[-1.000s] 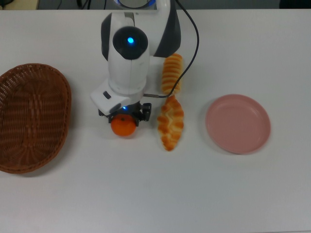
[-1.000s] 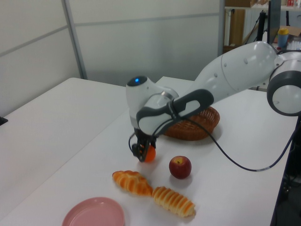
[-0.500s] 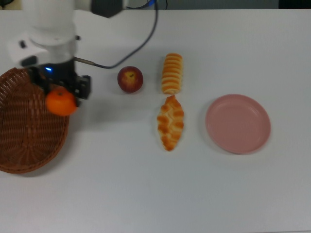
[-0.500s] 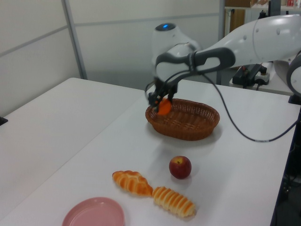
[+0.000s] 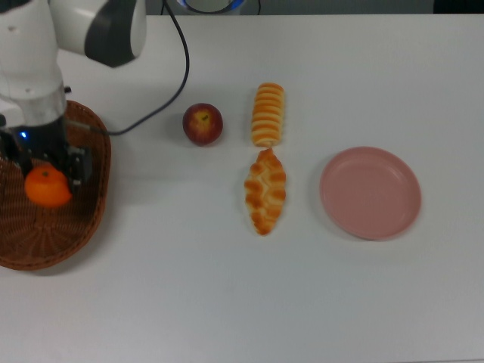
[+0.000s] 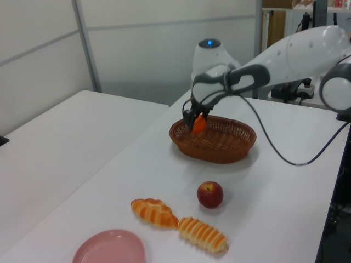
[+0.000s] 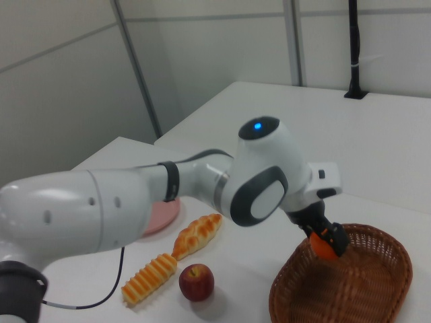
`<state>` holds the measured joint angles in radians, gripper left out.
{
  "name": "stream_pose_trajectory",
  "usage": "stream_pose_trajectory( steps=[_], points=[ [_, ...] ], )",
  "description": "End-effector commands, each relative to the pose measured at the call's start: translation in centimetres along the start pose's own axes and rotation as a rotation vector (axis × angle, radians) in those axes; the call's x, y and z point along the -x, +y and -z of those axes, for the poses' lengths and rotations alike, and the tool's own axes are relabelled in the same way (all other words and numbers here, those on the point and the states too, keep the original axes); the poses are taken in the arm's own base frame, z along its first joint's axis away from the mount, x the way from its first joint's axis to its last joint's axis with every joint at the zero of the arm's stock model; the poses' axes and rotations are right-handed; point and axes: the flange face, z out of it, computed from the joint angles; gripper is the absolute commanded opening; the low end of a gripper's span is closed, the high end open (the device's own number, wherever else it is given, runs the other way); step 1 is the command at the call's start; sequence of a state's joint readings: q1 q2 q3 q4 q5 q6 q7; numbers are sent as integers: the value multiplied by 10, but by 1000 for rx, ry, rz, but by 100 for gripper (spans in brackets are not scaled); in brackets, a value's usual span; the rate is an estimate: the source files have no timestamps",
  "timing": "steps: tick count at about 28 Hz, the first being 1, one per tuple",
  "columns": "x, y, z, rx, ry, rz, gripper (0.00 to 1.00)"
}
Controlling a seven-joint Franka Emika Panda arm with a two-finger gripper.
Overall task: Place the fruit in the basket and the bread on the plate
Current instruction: 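Lower the orange into the basket and open the gripper, then move the gripper to the braided bread roll and grasp it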
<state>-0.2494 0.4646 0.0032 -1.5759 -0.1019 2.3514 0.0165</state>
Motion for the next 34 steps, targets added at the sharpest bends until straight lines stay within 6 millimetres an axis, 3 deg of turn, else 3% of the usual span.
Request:
stream_pose_trajectory(
  steps=[1,5,7,8,9,12,18,20,24,27,28,32,33,34],
  points=[
    [-3,-9,-19,-4,21,-13,15],
    [0,-9,-44,-4,10,-9,25],
    [-3,-8,-45,-3,38,-9,39],
    [-4,-4,-44,-2,54,-14,74],
    [-5,-4,-43,-3,56,-15,100],
    [-7,-5,-35,-2,67,-10,100],
    [-10,1,6,-35,59,-63,100],
    [-8,0,11,-43,35,-70,100],
    [2,-16,53,-54,-80,-40,100],
    [8,-50,71,-75,-127,1,100],
    [13,-80,70,-94,-156,38,100],
    [25,-138,68,-115,-188,108,100],
    [32,-167,67,-121,-198,124,100],
    [36,-182,64,-122,-207,128,100]
  ],
)
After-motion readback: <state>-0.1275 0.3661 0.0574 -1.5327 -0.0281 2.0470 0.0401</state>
